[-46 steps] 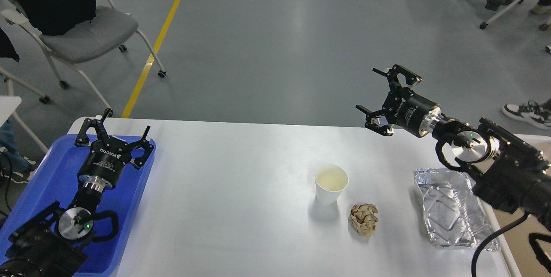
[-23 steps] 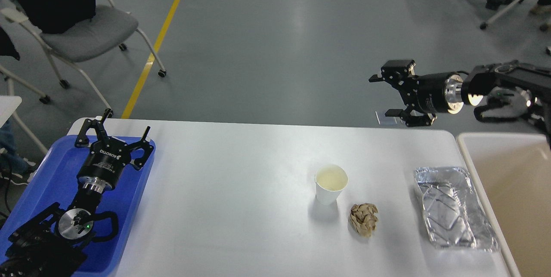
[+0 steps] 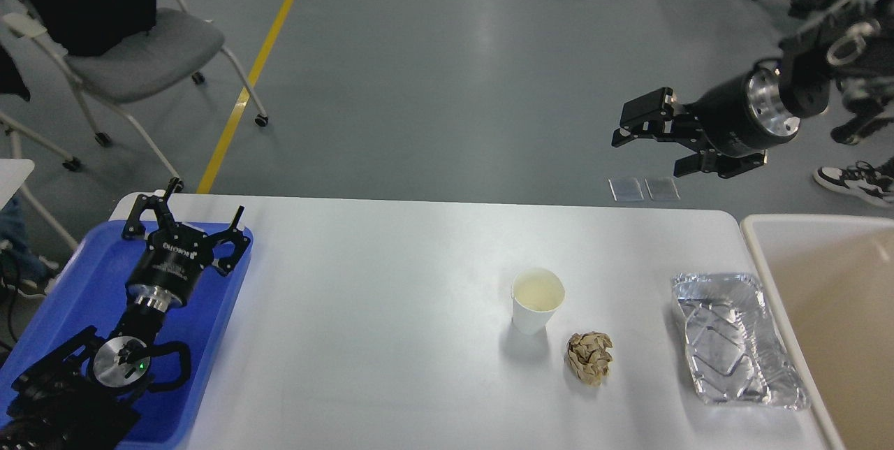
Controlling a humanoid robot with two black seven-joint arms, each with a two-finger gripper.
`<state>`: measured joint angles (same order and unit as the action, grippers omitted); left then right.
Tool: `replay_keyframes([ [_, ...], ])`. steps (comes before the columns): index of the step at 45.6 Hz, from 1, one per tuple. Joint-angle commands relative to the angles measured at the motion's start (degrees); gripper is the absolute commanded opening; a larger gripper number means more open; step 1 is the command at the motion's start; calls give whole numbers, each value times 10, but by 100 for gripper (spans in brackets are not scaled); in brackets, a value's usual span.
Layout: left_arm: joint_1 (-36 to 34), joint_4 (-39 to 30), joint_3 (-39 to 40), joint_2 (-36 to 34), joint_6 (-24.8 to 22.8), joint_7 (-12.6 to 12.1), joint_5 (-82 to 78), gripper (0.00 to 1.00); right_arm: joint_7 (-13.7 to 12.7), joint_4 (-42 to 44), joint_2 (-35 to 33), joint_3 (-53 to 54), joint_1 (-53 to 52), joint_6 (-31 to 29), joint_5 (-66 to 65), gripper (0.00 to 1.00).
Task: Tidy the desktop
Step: 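Swing the right gripper farther from the robot and over the table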
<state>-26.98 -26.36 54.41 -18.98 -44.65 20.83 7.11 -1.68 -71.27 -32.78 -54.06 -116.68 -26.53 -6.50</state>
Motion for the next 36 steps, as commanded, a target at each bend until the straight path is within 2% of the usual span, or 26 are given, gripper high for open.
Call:
replay_keyframes([
  [1,0,0,0,0,0,0,0,99,0,-66,64,-107,-145,-35,-33,100],
  [17,1,0,1,0,0,0,0,99,2,-93,152,-105,-238,-134,-38,100],
  [29,1,0,1,0,0,0,0,99,3,-102,233,-76,-240,-137,-43,100],
  [36,0,0,0,0,0,0,0,99,3,-96,249,-54,-225,-137,-45,100],
])
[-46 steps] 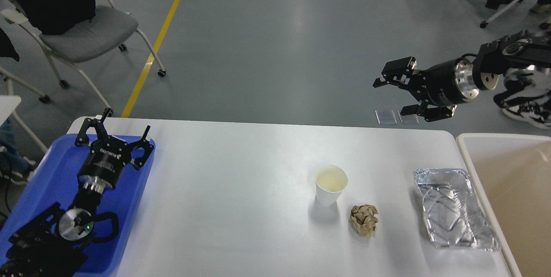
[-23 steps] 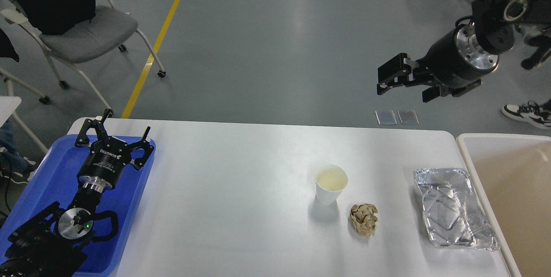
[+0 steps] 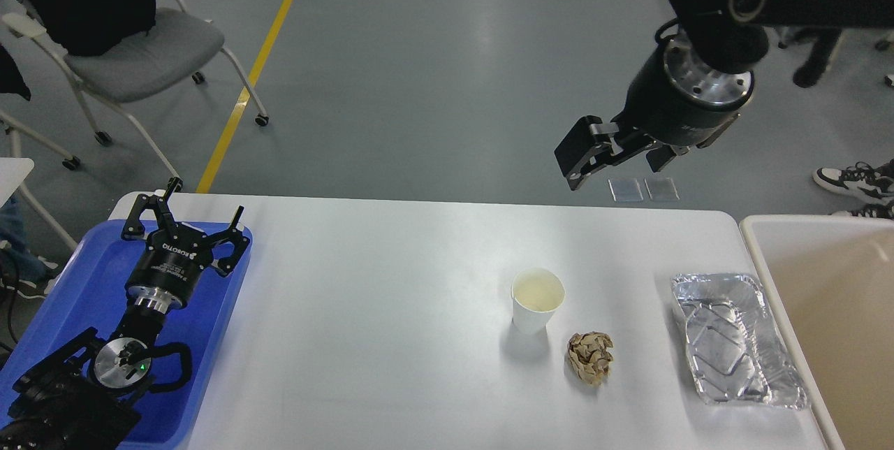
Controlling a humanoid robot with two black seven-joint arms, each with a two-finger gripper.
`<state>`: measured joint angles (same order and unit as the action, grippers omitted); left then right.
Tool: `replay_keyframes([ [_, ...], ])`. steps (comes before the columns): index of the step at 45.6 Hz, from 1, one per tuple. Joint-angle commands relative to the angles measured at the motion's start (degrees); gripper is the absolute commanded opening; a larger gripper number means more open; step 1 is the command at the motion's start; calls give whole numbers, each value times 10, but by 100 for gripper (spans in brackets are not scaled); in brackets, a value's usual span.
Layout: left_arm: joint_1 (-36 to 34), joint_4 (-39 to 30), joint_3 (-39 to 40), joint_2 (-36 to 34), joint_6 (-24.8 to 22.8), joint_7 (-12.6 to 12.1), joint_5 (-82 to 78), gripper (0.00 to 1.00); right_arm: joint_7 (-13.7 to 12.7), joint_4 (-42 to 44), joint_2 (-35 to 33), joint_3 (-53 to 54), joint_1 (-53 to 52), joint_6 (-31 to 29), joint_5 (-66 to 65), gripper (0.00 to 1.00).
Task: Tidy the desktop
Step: 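Swing the right gripper farther from the robot and over the table, then lower the right gripper toward the white paper cup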
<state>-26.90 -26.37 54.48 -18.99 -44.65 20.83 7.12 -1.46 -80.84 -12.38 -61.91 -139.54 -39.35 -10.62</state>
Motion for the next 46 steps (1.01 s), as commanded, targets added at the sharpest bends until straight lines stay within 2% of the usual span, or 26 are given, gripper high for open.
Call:
replay_keyframes([
  [1,-1,0,-1,0,0,0,0,99,1,2,46,26,6,-9,-4,100],
  [23,0,0,-1,0,0,0,0,99,-1,130,59,22,115,5,3,100],
  [32,-1,0,-1,0,0,0,0,99,-2,139,59,6,189,74,-8,100],
  [46,-1,0,-1,0,0,0,0,99,-3,150,85,4,276,140,-6,100],
])
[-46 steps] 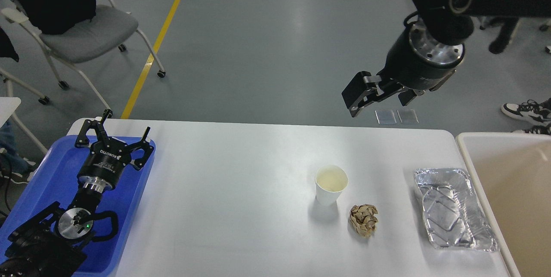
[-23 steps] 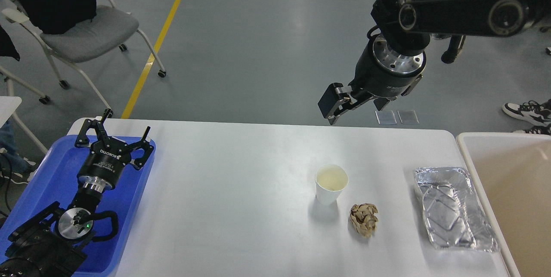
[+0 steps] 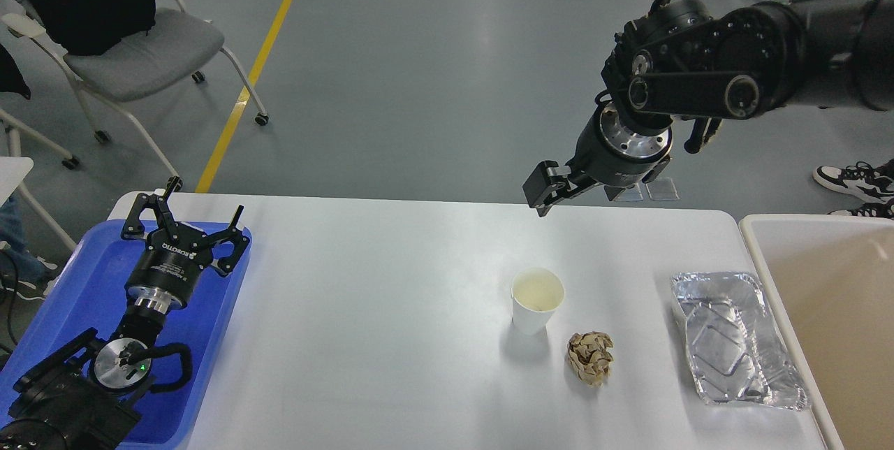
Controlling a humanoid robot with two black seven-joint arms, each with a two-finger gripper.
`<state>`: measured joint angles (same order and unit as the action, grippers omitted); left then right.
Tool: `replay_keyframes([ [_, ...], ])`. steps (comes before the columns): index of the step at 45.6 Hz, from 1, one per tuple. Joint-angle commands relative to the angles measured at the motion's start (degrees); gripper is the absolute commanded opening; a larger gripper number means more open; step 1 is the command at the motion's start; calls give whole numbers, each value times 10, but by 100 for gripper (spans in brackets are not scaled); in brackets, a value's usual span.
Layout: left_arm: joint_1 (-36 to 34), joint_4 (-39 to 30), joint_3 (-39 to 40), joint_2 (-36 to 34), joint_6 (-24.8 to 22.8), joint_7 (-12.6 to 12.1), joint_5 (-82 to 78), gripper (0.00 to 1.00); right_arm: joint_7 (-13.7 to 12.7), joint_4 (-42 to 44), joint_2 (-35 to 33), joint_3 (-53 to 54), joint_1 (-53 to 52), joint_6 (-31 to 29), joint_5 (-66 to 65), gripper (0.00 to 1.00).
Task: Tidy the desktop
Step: 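Lower the right gripper toward the white paper cup, then close the right gripper on the rim of the white paper cup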
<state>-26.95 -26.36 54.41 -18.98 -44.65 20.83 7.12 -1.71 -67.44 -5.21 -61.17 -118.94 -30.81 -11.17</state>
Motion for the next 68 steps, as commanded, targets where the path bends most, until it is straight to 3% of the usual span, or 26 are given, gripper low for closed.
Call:
replay_keyframes([
  [1,0,0,0,0,0,0,0,99,-1,17,15,-4,78,59,-1,100],
  [14,0,0,0,0,0,0,0,99,-1,42,37,1,170,133,-2,100],
  [55,0,0,0,0,0,1,0,99,-1,134,46,3,319,193,-17,100],
  [63,0,0,0,0,0,0,0,99,-1,142,51,3,335,205,-17,96],
  [68,0,0,0,0,0,0,0,99,-1,144,52,3,341,214,-22,78],
])
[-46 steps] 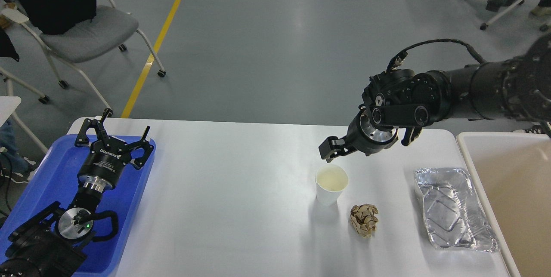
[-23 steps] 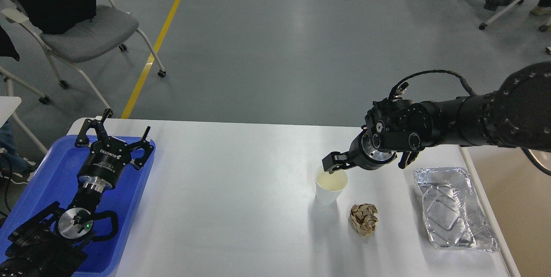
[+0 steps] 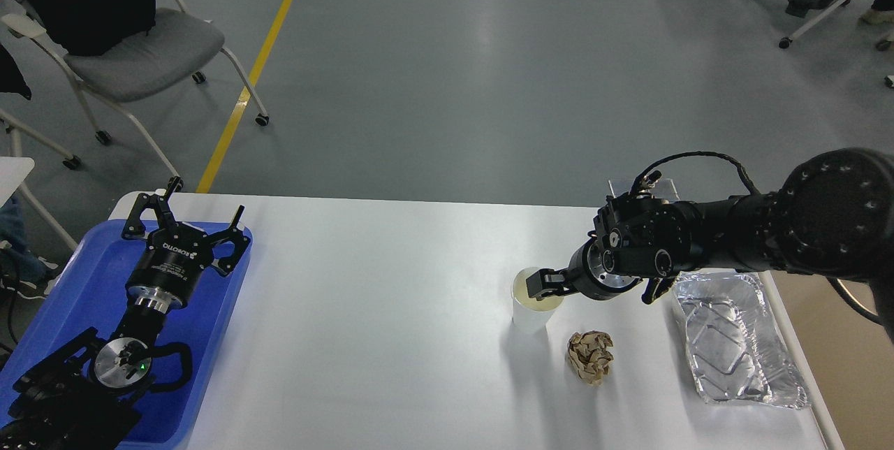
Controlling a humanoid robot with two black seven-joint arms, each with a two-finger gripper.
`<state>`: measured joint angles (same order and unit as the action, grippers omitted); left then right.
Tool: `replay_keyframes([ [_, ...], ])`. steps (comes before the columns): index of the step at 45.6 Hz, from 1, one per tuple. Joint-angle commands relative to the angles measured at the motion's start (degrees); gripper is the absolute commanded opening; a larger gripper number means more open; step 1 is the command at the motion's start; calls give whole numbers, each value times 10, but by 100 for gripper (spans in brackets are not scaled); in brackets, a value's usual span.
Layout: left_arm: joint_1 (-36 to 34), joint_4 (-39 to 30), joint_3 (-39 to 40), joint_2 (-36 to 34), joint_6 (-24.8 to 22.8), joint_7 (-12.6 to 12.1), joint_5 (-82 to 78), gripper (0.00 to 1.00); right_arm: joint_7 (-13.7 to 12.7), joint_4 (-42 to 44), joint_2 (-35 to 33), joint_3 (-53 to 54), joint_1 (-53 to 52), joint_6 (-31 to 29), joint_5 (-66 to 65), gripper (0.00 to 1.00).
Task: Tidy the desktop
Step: 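Close the right gripper on the rim of the white paper cup, then lift the cup with the right gripper and carry it off the table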
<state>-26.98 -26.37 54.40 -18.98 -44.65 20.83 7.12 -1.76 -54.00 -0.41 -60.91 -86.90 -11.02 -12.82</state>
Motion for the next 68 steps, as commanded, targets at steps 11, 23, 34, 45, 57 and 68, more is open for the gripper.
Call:
replay_keyframes([
  [11,0,0,0,0,0,0,0,99,1,25,4,-1,31,35,-10,68],
  [23,0,0,0,0,0,1,0,99,1,26,4,-3,31,29,-14,0],
  [34,0,0,0,0,0,0,0,99,-1,20,4,-3,17,24,-8,0],
  [45,0,0,0,0,0,0,0,99,0,-34,3,-5,-53,0,-4,0],
  [57,1,0,1,0,0,0,0,99,5,-135,-51,-6,-191,-62,-3,0],
  [68,1,0,1,0,0,0,0,99,6,-208,-104,-7,-332,-159,-1,0],
])
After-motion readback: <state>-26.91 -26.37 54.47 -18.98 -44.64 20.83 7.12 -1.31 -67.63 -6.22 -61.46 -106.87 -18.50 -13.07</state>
